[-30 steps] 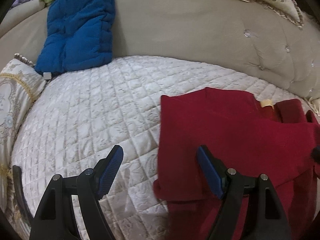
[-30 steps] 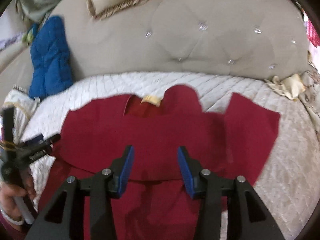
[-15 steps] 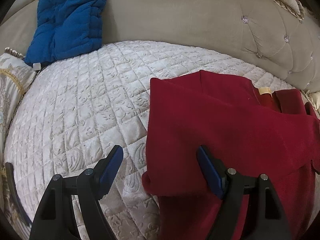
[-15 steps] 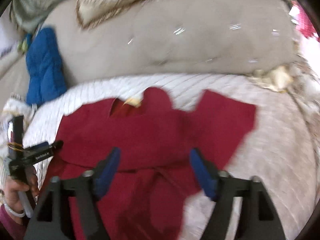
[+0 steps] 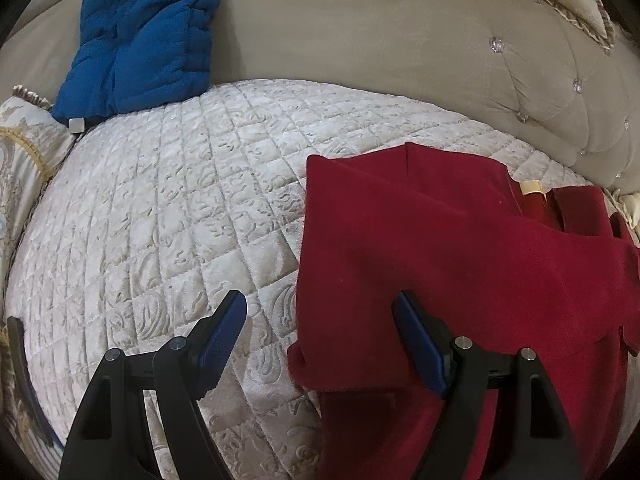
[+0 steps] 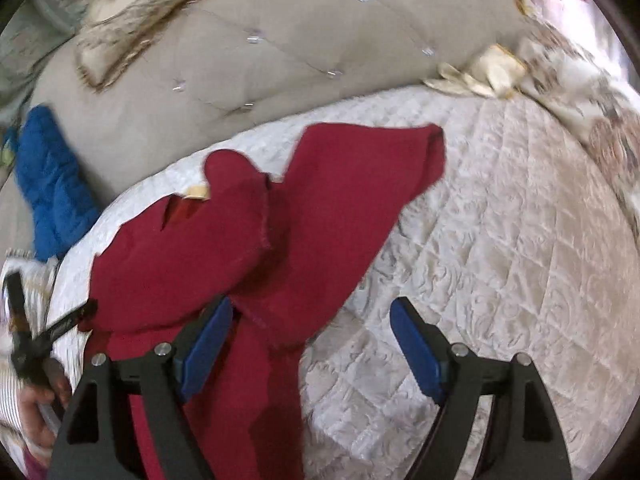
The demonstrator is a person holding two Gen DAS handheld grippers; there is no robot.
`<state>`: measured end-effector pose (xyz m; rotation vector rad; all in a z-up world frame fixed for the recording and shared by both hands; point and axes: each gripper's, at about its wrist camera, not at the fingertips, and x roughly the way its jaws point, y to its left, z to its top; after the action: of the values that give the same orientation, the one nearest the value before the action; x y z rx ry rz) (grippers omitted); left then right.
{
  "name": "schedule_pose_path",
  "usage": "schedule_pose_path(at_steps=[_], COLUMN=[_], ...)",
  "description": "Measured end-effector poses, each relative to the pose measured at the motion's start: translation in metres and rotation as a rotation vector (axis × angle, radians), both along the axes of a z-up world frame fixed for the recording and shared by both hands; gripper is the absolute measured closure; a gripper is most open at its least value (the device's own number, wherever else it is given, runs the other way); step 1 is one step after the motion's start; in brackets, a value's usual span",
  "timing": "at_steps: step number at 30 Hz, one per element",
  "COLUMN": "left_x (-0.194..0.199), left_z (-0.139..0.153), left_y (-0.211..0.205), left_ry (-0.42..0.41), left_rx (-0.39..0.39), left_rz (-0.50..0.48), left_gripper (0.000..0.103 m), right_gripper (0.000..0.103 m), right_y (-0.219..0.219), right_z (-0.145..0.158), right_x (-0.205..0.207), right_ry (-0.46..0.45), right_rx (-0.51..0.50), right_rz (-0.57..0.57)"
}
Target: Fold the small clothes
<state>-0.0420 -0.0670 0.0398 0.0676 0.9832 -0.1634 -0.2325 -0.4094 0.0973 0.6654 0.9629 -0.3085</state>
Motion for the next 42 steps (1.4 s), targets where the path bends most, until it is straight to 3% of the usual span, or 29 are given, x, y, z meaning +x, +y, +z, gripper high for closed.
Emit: schedule_pose_path(at_steps=[2,3,4,7,9,10,13,20,24,28,31,34,42], left_x=[-0.001,0.000,0.000,0.001,0.000,0.000,-0.002,-0.002,-0.003,-0.003,-0.006,-0.007,0.000], left_z=[0.000,0.001,0.001,0.003,0.006,0.008,0.013,0.019,0.024,0.030,0.036,0.041,0.040], left_y=[-0.001,-0.001,0.000,0.004,0.007,0.008,0.011,0.018,0.024,0.030,0.034,0.038,0.048], left_ry=[-0.007,-0.007,-0.007,-0.007,-0.015,-0.019,-0.037,-0.040,-0.054,-0.066,-0.088,-0.103,-0.090], left_rx=[0.010,0.010,0.004,-0.011,-0.019,-0.021,-0.026,-0.061,-0.077,-0.105,-0.115,-0.136,-0.186], left_rz=[-0.006,-0.008,-0.007,0.006,0.016,0.018,0.022,0.043,0.055,0.068,0.071,0.070,0.077], left_gripper=[0.045,0.045,0.045,0.045,0.045,0.045,0.045,0.045,0.045,0.045,0.045,0.045,0.045], right_gripper=[0.030,0.069,0.089,0.090,0.090,0.099,0.099,0.099,0.099,0.099,0.099,0.099,0.099], right_y=[-0.010,-0.014,-0.018,-0.029,-0.033,-0.037,-0.053,-0.067,-0.047,0.001,0.039,0.081,0.180], right_z=[-0.018,-0.027,-0.030,-0.003,0.026,0.048,0.108,0.186,0.224,0.244,0.239,0.213,0.069], right_x=[0.007,0.009,0.009,0.000,-0.003,-0.006,-0.018,-0.030,-0.023,0.018,0.055,0.100,0.198], right_ry=[-0.008,-0.007,-0.031,-0.153,-0.192,-0.228,-0.313,-0.441,-0.560,-0.541,-0.493,-0.390,-0.089], right_rx=[0.071,0.131,0.189,0.204,0.144,0.098,-0.057,-0.070,-0.017,-0.004,0.031,0.075,0.238], right_rz=[-0.020,-0.021,-0.022,-0.022,-0.003,0.006,-0.004,0.026,0.203,0.447,0.595,0.725,0.895])
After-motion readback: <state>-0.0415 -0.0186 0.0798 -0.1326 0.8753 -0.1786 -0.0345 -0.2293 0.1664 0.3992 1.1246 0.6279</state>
